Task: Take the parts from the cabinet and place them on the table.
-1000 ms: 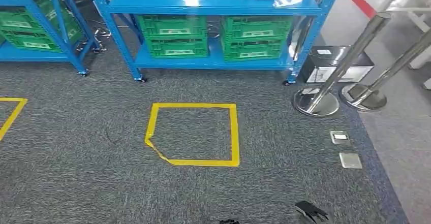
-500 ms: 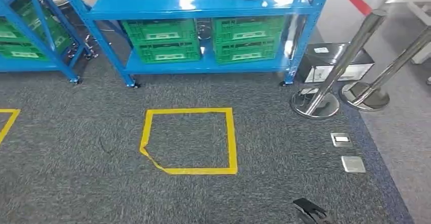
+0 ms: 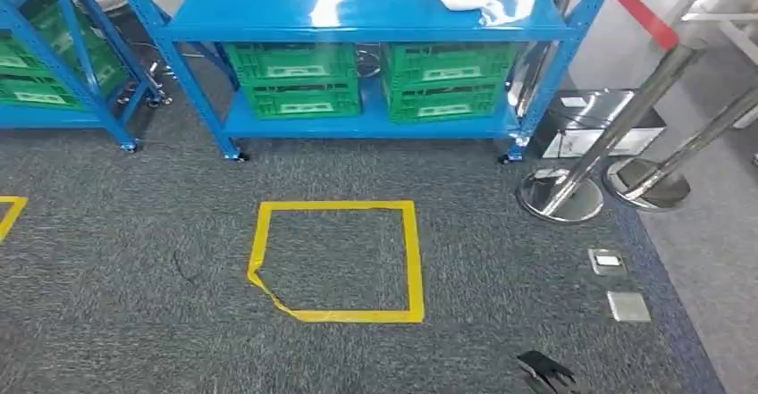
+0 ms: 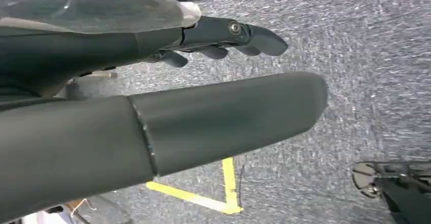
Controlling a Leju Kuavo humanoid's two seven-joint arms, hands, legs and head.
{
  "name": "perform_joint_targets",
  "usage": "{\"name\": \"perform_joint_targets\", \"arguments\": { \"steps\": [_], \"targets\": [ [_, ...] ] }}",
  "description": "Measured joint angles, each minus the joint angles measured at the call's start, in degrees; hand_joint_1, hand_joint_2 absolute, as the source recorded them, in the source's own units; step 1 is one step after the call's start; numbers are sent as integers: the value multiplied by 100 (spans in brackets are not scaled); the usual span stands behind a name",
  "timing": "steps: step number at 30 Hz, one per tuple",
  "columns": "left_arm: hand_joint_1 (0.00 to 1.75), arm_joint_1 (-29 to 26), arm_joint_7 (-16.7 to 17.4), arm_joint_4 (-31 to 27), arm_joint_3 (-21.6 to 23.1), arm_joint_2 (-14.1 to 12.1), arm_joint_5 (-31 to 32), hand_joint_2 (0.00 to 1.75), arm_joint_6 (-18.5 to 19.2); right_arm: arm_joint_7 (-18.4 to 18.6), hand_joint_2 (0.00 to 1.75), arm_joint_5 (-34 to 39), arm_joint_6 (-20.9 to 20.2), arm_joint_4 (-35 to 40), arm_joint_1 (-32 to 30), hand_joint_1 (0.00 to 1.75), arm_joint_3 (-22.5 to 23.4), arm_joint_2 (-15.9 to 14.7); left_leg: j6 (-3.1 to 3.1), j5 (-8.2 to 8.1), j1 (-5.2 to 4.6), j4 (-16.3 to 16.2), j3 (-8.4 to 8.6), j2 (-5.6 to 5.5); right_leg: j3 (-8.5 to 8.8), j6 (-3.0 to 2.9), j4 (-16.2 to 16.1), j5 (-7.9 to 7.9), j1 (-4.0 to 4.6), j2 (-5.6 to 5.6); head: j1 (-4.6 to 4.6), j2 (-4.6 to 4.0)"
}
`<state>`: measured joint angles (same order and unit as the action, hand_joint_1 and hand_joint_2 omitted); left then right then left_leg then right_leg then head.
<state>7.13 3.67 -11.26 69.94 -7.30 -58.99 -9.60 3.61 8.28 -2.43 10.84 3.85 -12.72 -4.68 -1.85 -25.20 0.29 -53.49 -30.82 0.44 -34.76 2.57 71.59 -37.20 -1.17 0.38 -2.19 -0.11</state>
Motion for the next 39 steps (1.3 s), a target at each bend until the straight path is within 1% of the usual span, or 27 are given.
{"name": "perform_joint_targets", "arguments": {
  "steps": [2, 3, 4, 5, 8, 9, 10, 13, 14, 16, 18, 19, 21, 23, 24, 25, 26, 28, 29, 30, 31, 33, 34, 36, 37, 38, 39],
  "targets": [
    [0, -10, 2, 0, 0, 18, 0, 0, 0, 2, 0, 28, 0, 0, -7, 0, -2, 0, 54, -108, 29, -22, 146, 34, 275, 21, -955, 746, -25, -71, -46, 0],
    [0, -12, 2, 0, 0, 20, 0, 0, 4, 2, 0, 28, 0, 0, -3, 0, -2, -2, 92, -160, 29, -39, 192, 53, 408, 31, -1415, 1030, -34, -202, -70, 0],
    [0, -12, 2, 0, 0, -2, 0, 0, 4, 4, 0, 31, 0, -4, -5, 0, -2, 0, 139, -198, -15, -74, 214, 67, 421, 40, -1491, 951, 26, -328, -96, 0],
    [0, -6, 2, 0, 0, 0, 4, 0, 4, 2, 0, 53, 0, -4, 19, 0, -2, 0, 158, -212, -18, -104, 193, 83, 440, -73, -1543, 951, 5, -276, -100, 0],
    [0, -3, 0, 0, 0, 2, 17, 0, 7, -2, 0, 120, -2, -4, 20, 0, -4, 0, 219, -232, -12, -68, 235, 221, 418, -184, -1548, 953, 36, -149, -2, 0],
    [0, 3, 0, 0, 0, 2, 17, 0, 7, 0, 0, 120, 0, -4, 16, 0, -4, 0, 250, -274, -6, -81, 229, 225, 525, -219, -1572, 967, 11, -119, -2, 0],
    [0, 5, 0, 0, 0, 2, 17, 0, 7, 4, 0, 120, 0, -4, 7, 0, -4, 0, 285, -454, 15, -342, 150, 87, 528, -251, -1582, 972, 3, -78, 40, 0],
    [0, 2, -2, 0, 0, -4, 20, 0, 9, -2, 0, 120, 0, -4, 19, 0, -4, 0, 316, -1041, 18, -1795, -592, 12, 519, -289, -1582, 959, 23, 38, 129, 0],
    [0, -3, 0, 0, 0, -2, 20, 0, 9, -2, 0, 120, 0, -4, 16, 0, -4, 0, 307, -1048, 17, -2050, -769, 7, 528, -295, -1582, 952, 30, 91, 136, 0],
    [0, -13, 0, 0, 0, 0, 22, 0, 15, -2, 0, 127, 15, -4, 17, 0, -4, 0, 253, -657, 11, -1650, -683, -10, 558, -304, -1582, 937, 40, 211, 144, 0],
    [0, -3, 0, 0, 0, -7, 35, 0, 15, -4, 0, 131, 35, -4, 20, 0, -4, 0, 158, -53, -1, -566, -247, -139, 599, -298, -1583, 918, 47, 334, 155, 0],
    [0, -5, -2, 0, 0, -37, 35, 0, 15, -4, 0, 131, 44, -4, 21, 0, -4, 4, 107, -29, -7, -247, -116, -344, 587, -292, -1587, 910, 41, 371, 157, 0],
    [0, 6, 0, 0, 0, -39, 42, 0, 20, -2, 0, 142, 61, -2, 30, 0, -4, 4, 123, -39, -18, -168, -90, -301, 548, -228, -1581, 909, 43, 466, 158, 0],
    [0, 41, 0, 0, 0, -42, 44, 0, 28, 2, 0, 188, 63, -4, 6, 0, -4, 4, 83, -41, -35, -133, -64, -227, 547, -145, -1638, 925, 13, 551, 155, 0],
    [0, 52, 0, 0, 0, -24, 44, 0, 44, 4, 0, 201, 61, -4, 3, 0, -7, 0, 43, 0, 26, -14, -20, -158, 570, -116, -1622, 897, 40, 530, 153, 0],
    [0, 47, 0, 0, 0, -22, 44, 0, 50, 4, 0, 201, 59, -4, 3, 0, -9, 2, 23, 12, 19, 34, 27, -119, 525, -88, -1484, 792, 56, 279, 124, 0],
    [0, 42, -2, 0, 2, -24, 46, 0, 50, 4, 0, 201, 70, -4, 15, 0, -11, 2, -10, 10, 18, 51, 41, -70, 367, -66, -1140, 571, 49, 119, 57, 0],
    [0, 32, -2, 0, 2, -26, 52, 0, 50, 6, 0, 201, 79, -4, 23, 0, -11, 2, -21, -1, 10, 46, 43, 31, -92, -17, -181, 127, 44, 35, 9, 0],
    [0, 31, 0, 0, 2, -26, 52, 0, 50, 9, 0, 205, 83, -4, 21, 0, -11, 2, -20, -9, 10, 44, 46, 82, -260, 5, 156, 43, 37, 24, -6, 0],
    [0, 29, 0, 0, 2, -26, 55, 0, 52, 15, 0, 221, 76, -4, 15, 0, -13, 2, -19, -17, 10, 40, 54, 127, -286, 22, 189, 116, 22, 15, -22, 0],
    [0, 29, 0, 0, 2, -20, 59, 0, 61, 33, 0, 232, 85, -4, 3, 0, -13, 2, -9, -28, 10, 32, 64, 164, -171, 27, -69, 322, 5, -2, -41, 0],
    [0, 28, 2, 0, 2, -13, 63, 0, 63, 39, 0, 232, 125, -7, 15, 0, -15, 0, 35, -64, 20, -4, 87, 225, 299, 29, -1053, 847, -2, -90, -72, 0],
    [0, 28, 2, 0, 2, -15, 76, 0, 63, 42, 0, 232, 160, -6, 21, 0, -15, 2, 75, -90, 13, -29, 93, 235, 523, 16, -1533, 998, -9, -154, -107, 0],
    [0, 49, 2, 0, 2, -22, 79, 0, 61, 42, 0, 232, 201, -6, 16, 0, -15, 2, 133, -99, -31, -76, 72, 273, 534, -83, -1616, 959, 26, -126, -84, 0],
    [0, 55, 0, 0, 2, -31, 76, 0, 61, 46, 0, 232, 208, -7, 8, 0, -15, 2, 107, -142, -46, -97, 62, 281, 540, -97, -1641, 970, -5, -116, -31, 0],
    [0, 55, 2, 0, 2, -39, 77, 0, 61, 50, 0, 232, 208, -7, -4, 0, -15, 2, 2, -119, -47, -93, 71, 276, 541, -94, -1637, 968, 14, -114, 9, 0],
    [0, 52, 2, 0, 2, -37, 79, 0, 61, 48, 0, 232, 210, -7, -10, 0, -15, 2, -3, -115, -44, -86, 73, 280, 542, -95, -1637, 968, 23, -112, 21, 0]
  ]
}}
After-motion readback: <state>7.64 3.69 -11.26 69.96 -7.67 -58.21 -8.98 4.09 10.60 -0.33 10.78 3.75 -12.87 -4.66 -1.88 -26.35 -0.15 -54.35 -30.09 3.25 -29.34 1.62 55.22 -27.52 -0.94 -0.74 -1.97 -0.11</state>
